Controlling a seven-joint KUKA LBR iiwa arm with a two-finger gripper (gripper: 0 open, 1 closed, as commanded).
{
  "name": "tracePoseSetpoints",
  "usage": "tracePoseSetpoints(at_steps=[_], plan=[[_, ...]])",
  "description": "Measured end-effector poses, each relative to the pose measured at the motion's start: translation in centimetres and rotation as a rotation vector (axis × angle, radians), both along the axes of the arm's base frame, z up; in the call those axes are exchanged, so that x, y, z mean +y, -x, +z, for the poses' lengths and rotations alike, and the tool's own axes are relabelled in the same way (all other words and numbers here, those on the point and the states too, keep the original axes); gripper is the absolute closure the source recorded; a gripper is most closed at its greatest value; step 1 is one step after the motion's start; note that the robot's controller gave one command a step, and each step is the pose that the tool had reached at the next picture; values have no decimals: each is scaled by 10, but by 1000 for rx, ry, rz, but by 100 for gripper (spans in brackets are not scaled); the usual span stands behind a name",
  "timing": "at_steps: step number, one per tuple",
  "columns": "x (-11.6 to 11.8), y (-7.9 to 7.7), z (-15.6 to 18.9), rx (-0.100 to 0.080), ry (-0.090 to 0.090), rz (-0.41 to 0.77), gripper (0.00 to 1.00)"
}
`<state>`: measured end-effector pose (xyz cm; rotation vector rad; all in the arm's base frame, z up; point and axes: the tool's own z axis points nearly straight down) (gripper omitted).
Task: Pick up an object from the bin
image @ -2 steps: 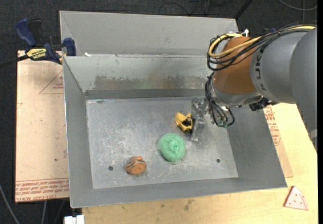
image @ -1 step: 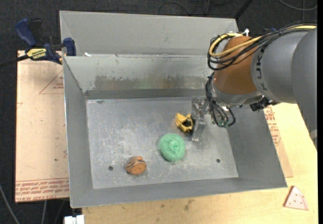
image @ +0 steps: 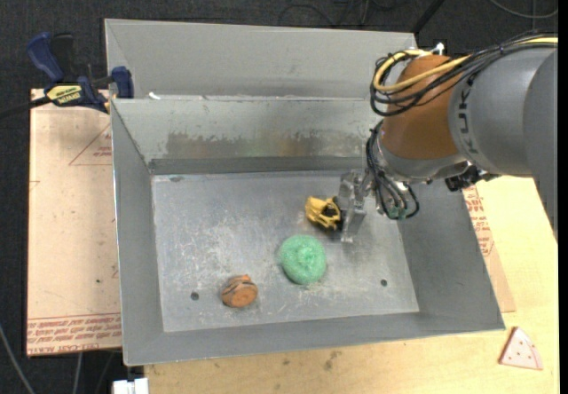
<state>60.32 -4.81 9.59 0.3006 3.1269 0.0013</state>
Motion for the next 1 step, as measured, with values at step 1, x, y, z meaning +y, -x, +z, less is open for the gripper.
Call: tracePoseSetpoints(at_steps=[1], plan=[[0, -1, 20, -3, 0, 1, 100]])
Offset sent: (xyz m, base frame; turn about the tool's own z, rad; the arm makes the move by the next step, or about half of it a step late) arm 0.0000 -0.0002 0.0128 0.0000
